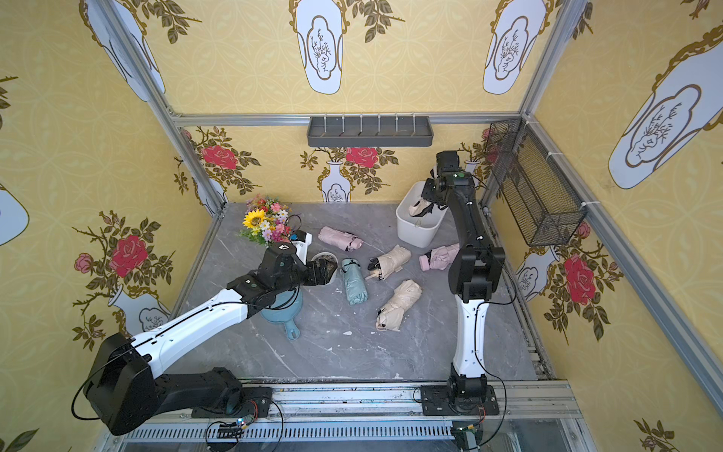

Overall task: Put the umbrella into the storage box
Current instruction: Place the umbrella in the storage box.

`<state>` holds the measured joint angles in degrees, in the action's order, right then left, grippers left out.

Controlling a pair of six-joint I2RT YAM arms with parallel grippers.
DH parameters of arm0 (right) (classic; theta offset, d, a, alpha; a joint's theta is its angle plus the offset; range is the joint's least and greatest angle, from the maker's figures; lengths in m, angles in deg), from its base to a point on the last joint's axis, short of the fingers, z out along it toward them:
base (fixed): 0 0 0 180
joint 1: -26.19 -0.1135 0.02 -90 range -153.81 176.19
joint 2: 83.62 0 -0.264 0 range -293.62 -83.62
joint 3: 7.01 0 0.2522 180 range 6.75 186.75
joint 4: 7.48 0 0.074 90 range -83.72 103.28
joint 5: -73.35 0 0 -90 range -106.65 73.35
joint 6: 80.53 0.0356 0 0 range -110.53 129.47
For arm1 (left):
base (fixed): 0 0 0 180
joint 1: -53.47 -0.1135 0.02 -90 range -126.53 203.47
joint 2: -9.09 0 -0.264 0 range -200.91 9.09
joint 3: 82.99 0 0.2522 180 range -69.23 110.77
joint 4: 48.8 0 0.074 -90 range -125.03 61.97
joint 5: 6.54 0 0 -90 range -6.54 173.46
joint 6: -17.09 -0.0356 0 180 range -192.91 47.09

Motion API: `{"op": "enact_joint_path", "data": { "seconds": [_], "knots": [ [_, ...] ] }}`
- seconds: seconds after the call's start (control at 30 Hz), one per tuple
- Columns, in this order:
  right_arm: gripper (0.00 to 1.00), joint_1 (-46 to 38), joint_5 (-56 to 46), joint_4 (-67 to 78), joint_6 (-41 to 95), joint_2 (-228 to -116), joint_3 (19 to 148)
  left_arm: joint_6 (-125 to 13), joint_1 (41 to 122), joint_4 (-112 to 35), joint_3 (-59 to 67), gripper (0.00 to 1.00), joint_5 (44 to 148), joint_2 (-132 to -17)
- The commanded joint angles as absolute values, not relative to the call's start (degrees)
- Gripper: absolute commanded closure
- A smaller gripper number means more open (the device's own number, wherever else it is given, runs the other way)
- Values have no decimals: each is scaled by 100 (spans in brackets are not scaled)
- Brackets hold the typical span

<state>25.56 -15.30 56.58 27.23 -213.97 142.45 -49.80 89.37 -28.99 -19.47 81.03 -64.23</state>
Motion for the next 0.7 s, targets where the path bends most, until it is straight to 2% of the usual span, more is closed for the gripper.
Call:
{"op": "enact_joint_path", "data": {
  "seconds": [0.0,0.27,0.4,0.47,0.6,0.67],
  "knots": [
    [86,2539,-1549,5311,2559,-21554,14320,-4945,8933,-2928,-2000,8,8045,-6399],
    [86,2481,-1063,5505,2481,-22257,14664,-4908,8930,-2784,-2063,8,8008,-6340],
    [83,2470,-904,5432,2464,-22461,14673,-4909,8933,-2684,-2062,8,7977,-6357],
    [76,2469,-850,5387,2422,-22550,14731,-4879,8933,-2668,-2082,8,7960,-6344],
    [50,2522,-666,5299,2471,-22677,14825,-4793,8933,-2668,-2115,8,7942,-6354],
    [43,2544,-561,5186,2429,-22697,14845,-4773,8933,-2668,-2107,8,7942,-6370]
  ]
}}
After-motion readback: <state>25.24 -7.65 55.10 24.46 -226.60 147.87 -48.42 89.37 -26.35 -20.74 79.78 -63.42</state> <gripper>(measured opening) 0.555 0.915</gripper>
